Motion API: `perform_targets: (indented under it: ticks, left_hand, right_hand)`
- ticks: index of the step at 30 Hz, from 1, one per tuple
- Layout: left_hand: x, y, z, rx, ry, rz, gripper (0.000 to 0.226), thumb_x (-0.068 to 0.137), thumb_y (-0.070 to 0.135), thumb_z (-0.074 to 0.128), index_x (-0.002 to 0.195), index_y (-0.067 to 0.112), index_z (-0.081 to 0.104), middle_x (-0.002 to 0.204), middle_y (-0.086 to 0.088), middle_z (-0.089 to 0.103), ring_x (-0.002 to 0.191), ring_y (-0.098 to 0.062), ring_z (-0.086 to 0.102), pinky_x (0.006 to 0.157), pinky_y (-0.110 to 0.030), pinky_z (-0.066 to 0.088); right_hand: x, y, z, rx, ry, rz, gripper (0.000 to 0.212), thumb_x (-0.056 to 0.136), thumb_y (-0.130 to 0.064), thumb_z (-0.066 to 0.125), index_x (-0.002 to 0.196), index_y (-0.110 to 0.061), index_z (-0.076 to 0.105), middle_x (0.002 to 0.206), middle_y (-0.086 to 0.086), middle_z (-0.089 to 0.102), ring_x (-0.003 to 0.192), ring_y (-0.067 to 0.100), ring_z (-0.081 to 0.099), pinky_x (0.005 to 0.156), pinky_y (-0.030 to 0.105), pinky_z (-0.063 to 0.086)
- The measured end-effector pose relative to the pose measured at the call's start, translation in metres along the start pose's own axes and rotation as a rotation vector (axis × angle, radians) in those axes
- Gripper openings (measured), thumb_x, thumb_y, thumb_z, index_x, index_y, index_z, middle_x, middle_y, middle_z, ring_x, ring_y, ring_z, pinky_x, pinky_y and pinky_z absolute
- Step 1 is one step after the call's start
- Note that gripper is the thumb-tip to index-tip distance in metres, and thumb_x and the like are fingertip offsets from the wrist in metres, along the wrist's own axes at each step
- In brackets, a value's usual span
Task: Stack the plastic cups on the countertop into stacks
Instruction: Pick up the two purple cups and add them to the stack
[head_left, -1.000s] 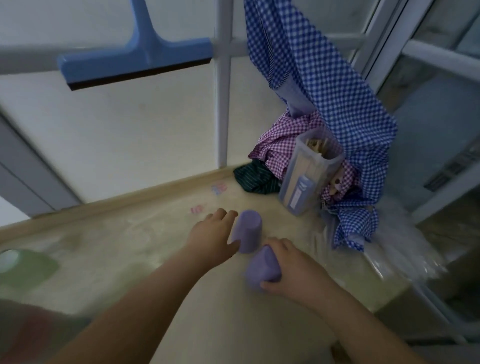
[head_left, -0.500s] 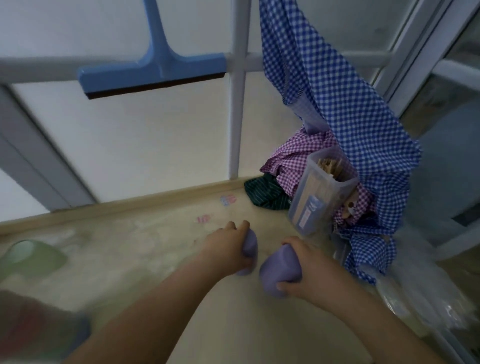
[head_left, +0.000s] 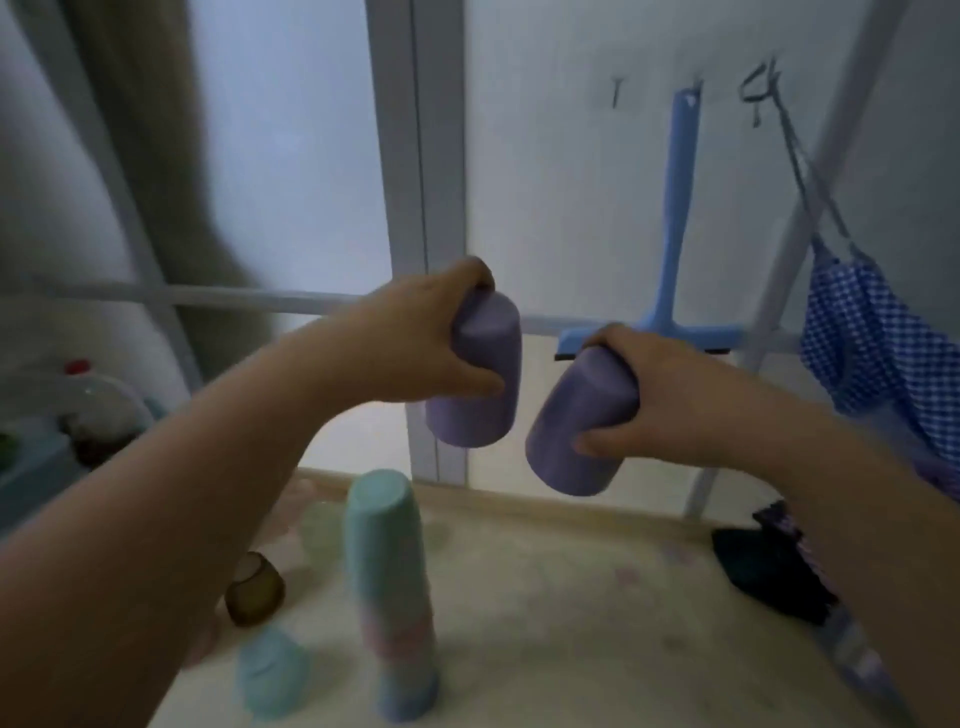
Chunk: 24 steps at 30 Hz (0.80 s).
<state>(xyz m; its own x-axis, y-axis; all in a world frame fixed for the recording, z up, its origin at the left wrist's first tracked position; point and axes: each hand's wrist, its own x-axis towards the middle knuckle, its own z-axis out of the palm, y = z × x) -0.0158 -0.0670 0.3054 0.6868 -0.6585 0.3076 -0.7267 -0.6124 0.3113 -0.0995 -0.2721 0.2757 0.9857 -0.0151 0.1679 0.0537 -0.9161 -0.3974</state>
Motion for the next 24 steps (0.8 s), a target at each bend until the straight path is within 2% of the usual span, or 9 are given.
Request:
perform_targets:
  ticks: [2,5,7,9,12,15,17,20,24]
  left_hand:
    - [-0.016,-0.021,-0.029,0.009,0.066,-0.017,0.065,0.065,0.037,0.073,0.120,0.027,0.041,0.111,0.000,0.055,0.093,-0.022,0.054,0.069,-0.028,0.045]
    - [-0.044,-0.048,-0.051,0.037,0.132,-0.064,0.068,0.062,0.038,0.070,0.122,0.026,0.042,0.108,0.001,0.055,0.091,-0.021,0.052,0.076,-0.030,0.040]
    - [-0.062,-0.063,-0.054,0.036,0.148,-0.110,0.066,0.064,0.034,0.071,0.122,0.026,0.042,0.090,0.006,0.053,0.079,-0.018,0.050,0.069,-0.029,0.037]
    - [-0.079,-0.078,-0.053,0.026,0.137,-0.133,0.063,0.066,0.032,0.072,0.121,0.027,0.041,0.078,0.013,0.047,0.070,-0.012,0.047,0.059,-0.026,0.037]
    - [-0.095,-0.095,-0.050,-0.017,0.095,-0.140,0.061,0.068,0.032,0.072,0.121,0.028,0.042,0.092,0.003,0.053,0.076,-0.017,0.052,0.059,-0.017,0.040]
    - [-0.103,-0.104,-0.047,-0.051,0.098,-0.127,0.063,0.070,0.031,0.072,0.124,0.028,0.041,0.101,0.002,0.051,0.084,-0.021,0.053,0.060,-0.020,0.041]
    - [-0.107,-0.109,-0.045,-0.062,0.109,-0.115,0.065,0.070,0.032,0.073,0.126,0.027,0.040,0.106,0.002,0.052,0.087,-0.020,0.052,0.062,-0.022,0.041]
    - [-0.112,-0.115,-0.041,-0.082,0.132,-0.118,0.067,0.070,0.032,0.073,0.127,0.026,0.040,0.119,-0.003,0.055,0.094,-0.022,0.052,0.073,-0.028,0.042]
    - [-0.120,-0.122,-0.034,-0.109,0.117,-0.163,0.065,0.070,0.035,0.073,0.126,0.027,0.040,0.120,-0.005,0.056,0.094,-0.024,0.053,0.075,-0.033,0.049]
  right_hand:
    - [0.012,-0.038,-0.007,0.037,0.019,-0.064,0.057,0.063,-0.036,0.078,0.107,-0.034,0.043,0.091,-0.017,0.055,0.079,0.000,0.055,0.057,0.019,0.043]
    - [0.025,-0.087,0.004,0.067,0.004,-0.125,0.065,0.062,-0.039,0.077,0.113,-0.034,0.036,0.092,-0.014,0.056,0.078,0.006,0.059,0.062,0.026,0.052]
    - [0.029,-0.109,0.020,0.034,-0.022,-0.150,0.065,0.061,-0.041,0.077,0.111,-0.035,0.036,0.092,-0.011,0.056,0.078,0.008,0.059,0.066,0.031,0.054]
    - [0.032,-0.124,0.038,0.006,-0.049,-0.173,0.062,0.061,-0.039,0.077,0.108,-0.037,0.037,0.094,-0.010,0.057,0.079,0.007,0.057,0.066,0.030,0.052]
    - [0.035,-0.137,0.059,0.007,-0.083,-0.173,0.058,0.059,-0.036,0.077,0.106,-0.037,0.043,0.102,-0.010,0.058,0.085,0.008,0.058,0.070,0.030,0.053]
    - [0.040,-0.142,0.073,0.003,-0.064,-0.154,0.060,0.058,-0.032,0.077,0.109,-0.037,0.046,0.107,-0.009,0.058,0.091,0.014,0.057,0.076,0.034,0.054]
    - [0.042,-0.143,0.080,0.007,-0.057,-0.136,0.061,0.059,-0.031,0.077,0.112,-0.035,0.046,0.108,-0.009,0.057,0.093,0.015,0.056,0.075,0.032,0.053]
    - [0.043,-0.142,0.094,0.019,-0.089,-0.093,0.063,0.061,-0.029,0.077,0.115,-0.033,0.045,0.108,-0.009,0.056,0.095,0.017,0.056,0.075,0.030,0.051]
    - [0.042,-0.131,0.121,0.021,-0.128,-0.059,0.065,0.063,-0.030,0.078,0.118,-0.030,0.044,0.112,-0.007,0.056,0.097,0.016,0.055,0.079,0.031,0.050]
